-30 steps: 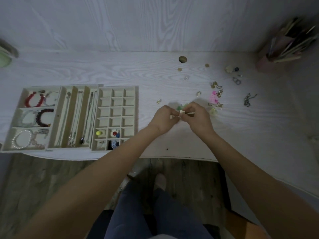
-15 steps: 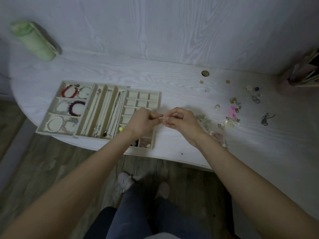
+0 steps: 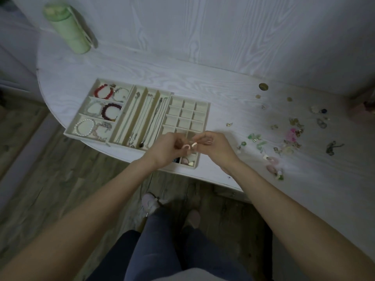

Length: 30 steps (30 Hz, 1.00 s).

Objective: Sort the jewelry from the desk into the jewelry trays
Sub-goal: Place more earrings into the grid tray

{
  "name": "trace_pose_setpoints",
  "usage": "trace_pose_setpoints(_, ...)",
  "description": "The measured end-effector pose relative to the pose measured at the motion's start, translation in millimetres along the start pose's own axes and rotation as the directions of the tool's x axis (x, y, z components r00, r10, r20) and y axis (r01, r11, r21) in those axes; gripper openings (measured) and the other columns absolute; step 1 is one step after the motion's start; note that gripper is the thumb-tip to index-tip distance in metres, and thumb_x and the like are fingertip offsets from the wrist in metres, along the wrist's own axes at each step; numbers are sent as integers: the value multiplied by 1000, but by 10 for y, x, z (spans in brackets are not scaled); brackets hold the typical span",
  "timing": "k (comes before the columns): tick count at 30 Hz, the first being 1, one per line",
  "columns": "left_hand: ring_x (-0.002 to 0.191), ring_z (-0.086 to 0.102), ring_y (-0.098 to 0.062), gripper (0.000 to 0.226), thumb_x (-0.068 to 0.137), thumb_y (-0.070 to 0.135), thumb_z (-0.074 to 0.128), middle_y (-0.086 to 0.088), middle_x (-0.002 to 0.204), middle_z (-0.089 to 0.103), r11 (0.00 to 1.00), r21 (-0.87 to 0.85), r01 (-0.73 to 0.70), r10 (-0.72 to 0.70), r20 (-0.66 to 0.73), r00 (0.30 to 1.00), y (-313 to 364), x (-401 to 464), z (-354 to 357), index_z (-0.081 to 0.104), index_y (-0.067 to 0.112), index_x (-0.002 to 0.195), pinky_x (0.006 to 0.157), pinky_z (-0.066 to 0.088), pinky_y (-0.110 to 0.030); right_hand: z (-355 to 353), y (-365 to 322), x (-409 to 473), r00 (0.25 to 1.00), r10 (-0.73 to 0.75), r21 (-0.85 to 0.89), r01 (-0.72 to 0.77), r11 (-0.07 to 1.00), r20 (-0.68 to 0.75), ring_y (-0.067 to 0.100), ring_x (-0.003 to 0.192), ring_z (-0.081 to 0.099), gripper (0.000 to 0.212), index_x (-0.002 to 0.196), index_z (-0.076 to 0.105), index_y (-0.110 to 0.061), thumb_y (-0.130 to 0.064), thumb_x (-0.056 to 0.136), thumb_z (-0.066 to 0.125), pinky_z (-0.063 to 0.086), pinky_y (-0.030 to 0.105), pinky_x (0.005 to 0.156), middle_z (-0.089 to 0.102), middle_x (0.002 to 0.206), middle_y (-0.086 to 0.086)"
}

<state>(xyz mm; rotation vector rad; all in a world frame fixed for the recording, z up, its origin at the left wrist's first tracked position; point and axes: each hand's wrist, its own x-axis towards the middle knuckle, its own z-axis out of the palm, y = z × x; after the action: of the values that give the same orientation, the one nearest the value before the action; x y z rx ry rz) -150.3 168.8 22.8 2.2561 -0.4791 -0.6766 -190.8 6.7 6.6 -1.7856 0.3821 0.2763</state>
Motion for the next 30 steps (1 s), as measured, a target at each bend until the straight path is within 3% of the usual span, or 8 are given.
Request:
trace_pose_setpoints(3,67,58,-7,23,76,19,77,4,71,63,997,-54,58,-59,-16,998,-27,-26,75,63,8,90,63,44,-18,40,15,-7,1000,-8,-112,8,994,-3,17,91,66,13,87,70,-9,0,78,71,52,27,85,69,88,5)
trace_pose_setpoints(6,74,66,-19,14,77,8,75,-11,79,68,915,-371,156,-149,50,988,-79,0,138,65,6,85,70,56,-25,57,36,-4,999,-40,-208,33,977,-29,17,88,66,11,82,70,-11,-1,76,73,52,28,85,66,80,-2)
trace_pose_setpoints(9,64,67,-13,6,84,-1,65,-18,83,67,839,-506,198,-186,75,980,-84,1,157,65,-2,90,65,57,-19,51,69,4,999,-34,-217,27,976,-29,15,87,67,13,80,71,-12,0,76,73,53,28,85,66,80,-5)
trace_pose_setpoints(13,49,64,-5,15,85,-6,62,-12,77,62,865,-443,236,-256,16,967,-68,11,148,57,1,96,50,51,-13,50,109,-11,998,-55,-319,56,946,11,-3,73,57,10,86,73,-11,-3,79,72,43,3,68,60,77,-14)
trace_pose_setpoints(15,54,64,-10,13,84,-4,64,-12,77,61,904,-356,236,-255,-7,967,-64,30,172,57,4,90,50,53,-16,44,142,11,997,-77,-404,78,911,19,1,73,56,10,90,74,-9,-6,81,72,39,2,63,65,81,-6)
trace_pose_setpoints(18,58,62,-10,9,83,-2,66,-8,71,62,925,-292,245,-263,-22,965,-56,52,244,59,4,82,48,50,-12,53,181,30,997,-71,-482,76,873,29,8,79,57,10,91,73,-10,-7,82,70,42,12,68,69,90,5)
trace_pose_setpoints(22,43,61,-4,12,86,8,67,0,63,65,926,-254,278,-300,-49,953,-65,101,296,60,9,76,44,50,-16,89,204,10,996,-76,-577,87,812,43,15,85,61,12,93,70,-14,-7,85,65,51,31,76,67,94,4)
trace_pose_setpoints(30,43,59,-7,11,86,14,67,0,72,65,947,-25,320,-321,-93,942,-107,126,281,61,17,77,59,57,-31,155,182,-20,994,-69,-672,110,732,87,21,93,58,6,92,61,-14,-12,87,63,50,37,76,62,98,3)
